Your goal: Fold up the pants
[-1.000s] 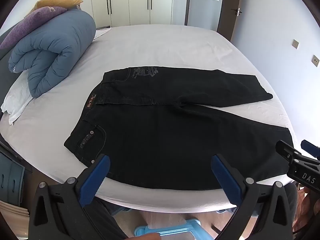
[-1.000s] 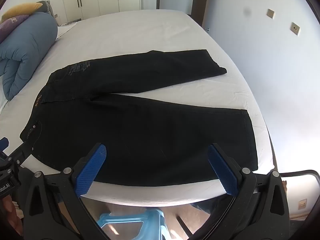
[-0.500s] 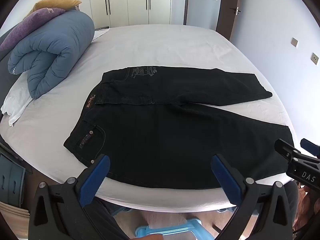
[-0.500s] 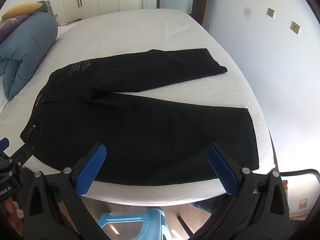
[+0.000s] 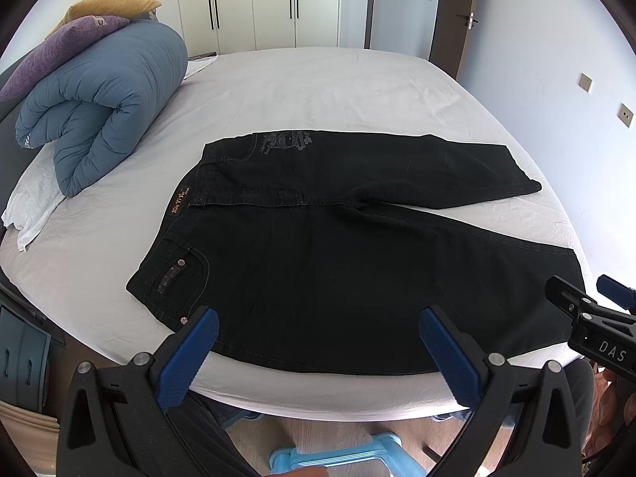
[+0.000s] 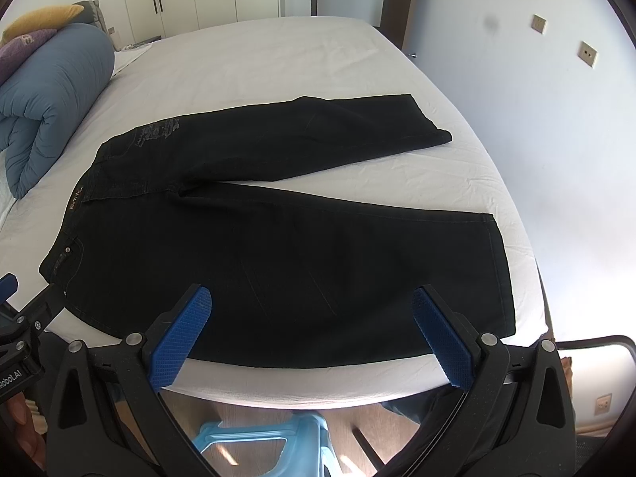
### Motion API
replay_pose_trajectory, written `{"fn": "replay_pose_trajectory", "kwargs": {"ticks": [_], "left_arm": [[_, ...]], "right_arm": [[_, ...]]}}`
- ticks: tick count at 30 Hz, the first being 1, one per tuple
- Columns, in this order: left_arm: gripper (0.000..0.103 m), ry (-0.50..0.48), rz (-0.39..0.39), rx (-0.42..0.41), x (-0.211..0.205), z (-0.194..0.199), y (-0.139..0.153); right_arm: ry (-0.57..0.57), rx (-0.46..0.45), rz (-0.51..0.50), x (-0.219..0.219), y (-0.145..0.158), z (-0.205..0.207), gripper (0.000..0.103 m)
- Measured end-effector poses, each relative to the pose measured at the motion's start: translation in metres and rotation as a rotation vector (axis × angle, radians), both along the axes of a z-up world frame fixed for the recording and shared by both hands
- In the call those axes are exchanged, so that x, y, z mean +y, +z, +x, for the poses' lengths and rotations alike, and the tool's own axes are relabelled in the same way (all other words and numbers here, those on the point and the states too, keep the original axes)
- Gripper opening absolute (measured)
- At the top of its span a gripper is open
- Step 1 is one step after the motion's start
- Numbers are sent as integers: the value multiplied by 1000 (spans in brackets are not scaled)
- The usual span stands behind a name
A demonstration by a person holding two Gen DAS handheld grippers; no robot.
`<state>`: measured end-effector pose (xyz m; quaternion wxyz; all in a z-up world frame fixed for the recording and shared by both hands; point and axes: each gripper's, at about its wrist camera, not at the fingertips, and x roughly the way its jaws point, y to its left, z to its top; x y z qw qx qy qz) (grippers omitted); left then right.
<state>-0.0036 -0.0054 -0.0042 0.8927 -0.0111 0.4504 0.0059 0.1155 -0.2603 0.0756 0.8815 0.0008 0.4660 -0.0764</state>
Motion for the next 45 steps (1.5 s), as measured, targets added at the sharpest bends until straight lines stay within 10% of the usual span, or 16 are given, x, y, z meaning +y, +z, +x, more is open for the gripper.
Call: {"fn": "replay_pose_trajectory", "kwargs": {"ticks": [45], "left_arm": [[103,-2,1,5,1,0,-2]], "right_arm": [[1,10,5,5,-11,-8,103]]}}
